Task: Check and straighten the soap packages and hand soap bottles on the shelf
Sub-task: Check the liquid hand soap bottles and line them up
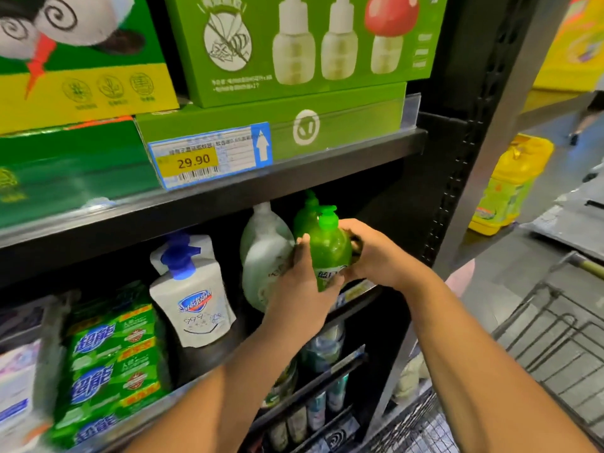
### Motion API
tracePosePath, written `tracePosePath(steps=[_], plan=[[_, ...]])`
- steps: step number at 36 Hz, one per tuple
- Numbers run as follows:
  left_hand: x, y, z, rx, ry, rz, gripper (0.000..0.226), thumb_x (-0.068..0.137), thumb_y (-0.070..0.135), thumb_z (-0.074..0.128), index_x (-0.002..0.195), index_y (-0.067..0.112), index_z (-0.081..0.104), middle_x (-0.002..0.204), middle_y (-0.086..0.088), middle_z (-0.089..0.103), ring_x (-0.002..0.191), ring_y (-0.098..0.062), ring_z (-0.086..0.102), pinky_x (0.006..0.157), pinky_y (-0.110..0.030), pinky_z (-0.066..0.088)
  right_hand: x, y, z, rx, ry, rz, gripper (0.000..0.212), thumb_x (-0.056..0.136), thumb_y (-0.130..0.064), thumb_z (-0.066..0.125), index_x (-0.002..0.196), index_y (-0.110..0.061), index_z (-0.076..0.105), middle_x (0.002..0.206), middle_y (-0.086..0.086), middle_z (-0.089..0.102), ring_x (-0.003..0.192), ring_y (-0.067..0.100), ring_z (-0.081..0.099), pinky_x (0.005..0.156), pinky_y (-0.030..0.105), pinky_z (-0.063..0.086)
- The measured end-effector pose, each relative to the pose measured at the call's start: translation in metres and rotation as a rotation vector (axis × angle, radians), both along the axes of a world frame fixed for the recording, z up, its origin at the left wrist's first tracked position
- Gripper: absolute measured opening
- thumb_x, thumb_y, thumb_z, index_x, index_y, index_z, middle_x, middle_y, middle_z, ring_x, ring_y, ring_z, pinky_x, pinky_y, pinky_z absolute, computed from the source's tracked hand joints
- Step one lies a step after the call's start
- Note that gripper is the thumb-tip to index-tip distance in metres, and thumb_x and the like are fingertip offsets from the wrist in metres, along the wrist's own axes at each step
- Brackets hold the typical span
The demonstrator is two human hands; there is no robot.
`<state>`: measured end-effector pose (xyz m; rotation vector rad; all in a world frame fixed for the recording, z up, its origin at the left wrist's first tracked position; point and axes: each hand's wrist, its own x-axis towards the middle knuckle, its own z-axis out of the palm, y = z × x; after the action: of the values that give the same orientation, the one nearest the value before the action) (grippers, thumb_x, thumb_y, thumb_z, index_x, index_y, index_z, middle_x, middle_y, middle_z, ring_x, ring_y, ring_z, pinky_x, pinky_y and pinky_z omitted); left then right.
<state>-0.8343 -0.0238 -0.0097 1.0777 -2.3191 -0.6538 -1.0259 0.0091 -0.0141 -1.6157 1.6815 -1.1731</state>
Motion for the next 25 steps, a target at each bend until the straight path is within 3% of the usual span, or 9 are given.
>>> tracePosePath(steps=[2,4,7,10,13,15,18,22,25], plan=[[-0.003,0.002,-0.003,-0.078,-0.059,-0.005,0.088,0.094,0.051,0.057,0.158,0.018,0.006,0.155,-0.009,0.037,0.134,-0.026,0.046,0.107,-0.038,0.041,-0.002,-0.005,-0.005,0.011,-0.053,0.016,0.064,0.074,0.008,0.079,0.132,-0.008,0.057,0.130,0.011,0.056,0.116,0.016,0.060,0.087,0.031,0.057],[-0.005,0.005,-0.003,-0.131,-0.078,0.010,0.083,0.096,0.047,0.056,0.157,0.016,0.009,0.157,-0.010,0.032,0.137,-0.026,0.042,0.108,-0.035,0.036,0.001,-0.009,-0.003,0.108,-0.261,0.057,0.033,0.087,-0.009,0.065,0.120,-0.011,0.065,0.119,0.015,0.062,0.102,0.029,0.066,0.075,0.048,0.059],[-0.009,0.001,-0.006,-0.199,-0.132,0.068,0.076,0.094,0.046,0.059,0.151,0.012,0.024,0.140,-0.012,0.052,0.121,-0.029,0.055,0.095,-0.036,0.041,0.001,-0.015,-0.008,0.263,-0.579,0.170,0.022,0.087,-0.012,0.060,0.099,-0.022,0.076,0.099,0.009,0.071,0.082,0.024,0.071,0.064,0.042,0.059],[-0.010,-0.002,-0.006,-0.213,-0.114,0.095,0.059,0.093,0.044,0.062,0.137,0.012,0.038,0.114,-0.010,0.066,0.100,-0.030,0.064,0.079,-0.036,0.043,-0.010,-0.019,-0.025,0.159,-0.310,0.230,0.072,0.076,0.017,0.069,0.131,-0.029,0.062,0.126,-0.002,0.067,0.112,0.017,0.066,0.084,0.039,0.059],[-0.014,-0.003,-0.011,-0.229,-0.167,0.013,0.052,0.096,0.040,0.058,0.139,0.027,0.031,0.131,-0.014,0.058,0.096,-0.032,0.065,0.076,-0.037,0.045,-0.021,-0.027,-0.033,0.223,-0.079,0.217,0.099,0.065,0.008,0.080,0.143,-0.039,0.042,0.132,-0.004,0.064,0.125,0.018,0.059,0.100,0.034,0.051],[-0.018,-0.005,-0.018,-0.193,-0.294,-0.059,0.052,0.101,0.041,0.047,0.146,0.044,0.022,0.160,-0.013,0.025,0.102,-0.031,0.064,0.081,-0.036,0.049,-0.029,-0.036,-0.035,0.282,-0.056,0.210,0.100,0.059,0.000,0.066,0.147,-0.033,0.031,0.128,0.017,0.062,0.122,0.037,0.057,0.090,0.038,0.050],[-0.024,-0.008,-0.022,-0.111,-0.443,-0.074,0.052,0.104,0.043,0.037,0.150,0.054,0.014,0.165,-0.004,-0.009,0.107,-0.027,0.063,0.088,-0.036,0.050,-0.040,-0.049,-0.034,0.269,-0.128,0.093,0.088,0.057,0.004,0.048,0.143,-0.007,0.037,0.120,0.015,0.063,0.106,0.014,0.066,0.081,0.025,0.051],[-0.022,-0.013,-0.021,-0.198,-0.470,-0.064,0.053,0.103,0.050,0.032,0.149,0.057,0.006,0.164,-0.003,-0.012,0.101,-0.022,0.066,0.093,-0.036,0.051,-0.041,-0.066,-0.022,0.146,0.154,-0.169,0.048,0.094,-0.011,0.057,0.141,-0.013,0.049,0.135,0.008,0.057,0.125,0.019,0.055,0.106,0.031,0.042],[-0.021,-0.014,-0.023,-0.252,-0.514,-0.075,0.055,0.104,0.049,0.028,0.151,0.054,-0.001,0.162,-0.005,-0.011,0.086,-0.016,0.068,0.089,-0.032,0.054,-0.039,-0.080,-0.026,0.134,0.119,-0.220,0.058,0.099,-0.029,0.058,0.151,-0.014,0.035,0.138,0.011,0.055,0.129,0.025,0.052,0.106,0.033,0.041]])
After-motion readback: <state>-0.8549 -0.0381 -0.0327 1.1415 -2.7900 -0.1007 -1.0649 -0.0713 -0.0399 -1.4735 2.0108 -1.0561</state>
